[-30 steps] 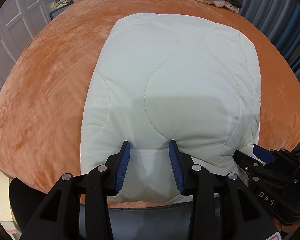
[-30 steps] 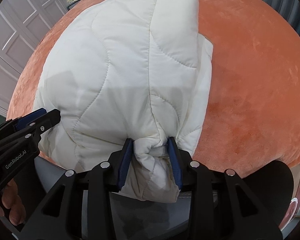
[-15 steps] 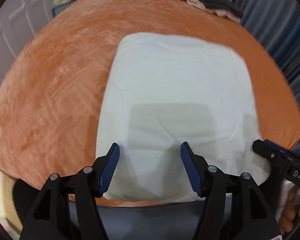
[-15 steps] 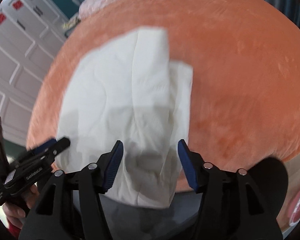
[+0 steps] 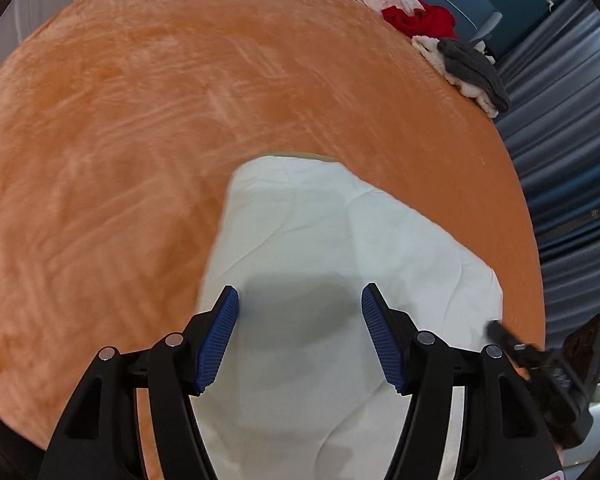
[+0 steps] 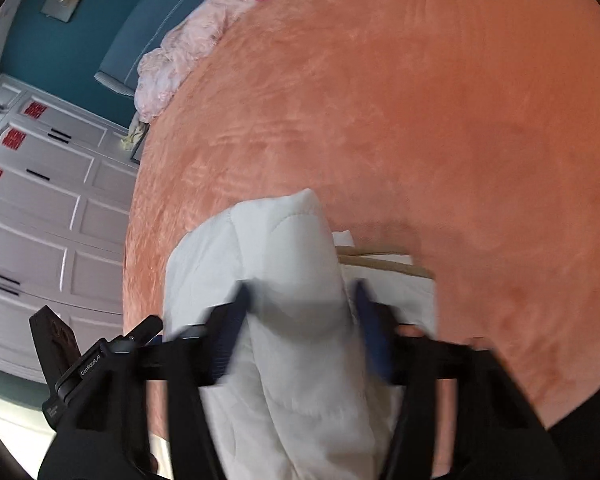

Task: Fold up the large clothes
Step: 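Grasp the folded cream jacket bundle with the left gripper while the right gripper grasps beside it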

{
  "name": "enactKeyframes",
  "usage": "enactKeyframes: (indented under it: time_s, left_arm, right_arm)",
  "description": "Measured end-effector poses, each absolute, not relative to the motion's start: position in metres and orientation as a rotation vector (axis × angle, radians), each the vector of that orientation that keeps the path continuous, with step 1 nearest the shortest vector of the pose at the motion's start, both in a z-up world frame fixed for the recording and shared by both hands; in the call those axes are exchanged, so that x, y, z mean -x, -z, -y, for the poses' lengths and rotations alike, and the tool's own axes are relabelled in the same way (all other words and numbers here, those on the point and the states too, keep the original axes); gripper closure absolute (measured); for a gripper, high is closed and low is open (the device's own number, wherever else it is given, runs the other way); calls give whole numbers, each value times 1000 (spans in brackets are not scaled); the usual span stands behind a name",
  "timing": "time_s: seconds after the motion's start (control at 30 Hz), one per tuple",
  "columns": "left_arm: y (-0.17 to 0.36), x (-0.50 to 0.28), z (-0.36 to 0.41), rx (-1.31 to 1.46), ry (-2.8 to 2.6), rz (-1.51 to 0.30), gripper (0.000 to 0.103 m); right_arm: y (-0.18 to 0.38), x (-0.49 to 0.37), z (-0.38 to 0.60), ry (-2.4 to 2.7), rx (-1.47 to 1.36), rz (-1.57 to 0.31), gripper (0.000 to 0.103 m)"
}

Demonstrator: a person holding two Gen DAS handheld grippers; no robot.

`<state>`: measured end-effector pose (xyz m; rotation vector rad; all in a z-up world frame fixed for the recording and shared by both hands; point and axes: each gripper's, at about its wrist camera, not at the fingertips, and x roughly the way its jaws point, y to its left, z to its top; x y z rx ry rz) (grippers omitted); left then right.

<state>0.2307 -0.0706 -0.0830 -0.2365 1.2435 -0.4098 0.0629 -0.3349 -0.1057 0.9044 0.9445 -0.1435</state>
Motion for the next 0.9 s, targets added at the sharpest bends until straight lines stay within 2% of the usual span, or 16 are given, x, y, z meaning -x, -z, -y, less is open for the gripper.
enactKeyframes:
  time_s: [0.07, 0.2, 0.37, 0.53, 0.9]
  left_arm:
    - [86, -232, 81, 189, 399, -1228, 41]
    - [92, -227, 104, 46, 395, -1164, 41]
    - [108, -223, 129, -105, 356, -1110, 41]
    - [127, -227, 135, -140, 327, -1104, 40]
    - [145, -227, 145, -176, 291, -1075, 38]
  right_arm:
    - [100, -64, 327, 184, -801, -933, 93]
    - [115, -70, 314, 257, -632, -978, 93]
    - [142, -73, 323, 258, -672, -1009, 88]
    - [153, -76, 319, 256, -627, -1021, 84]
    - [163, -79, 312, 258, -555, -1006, 82]
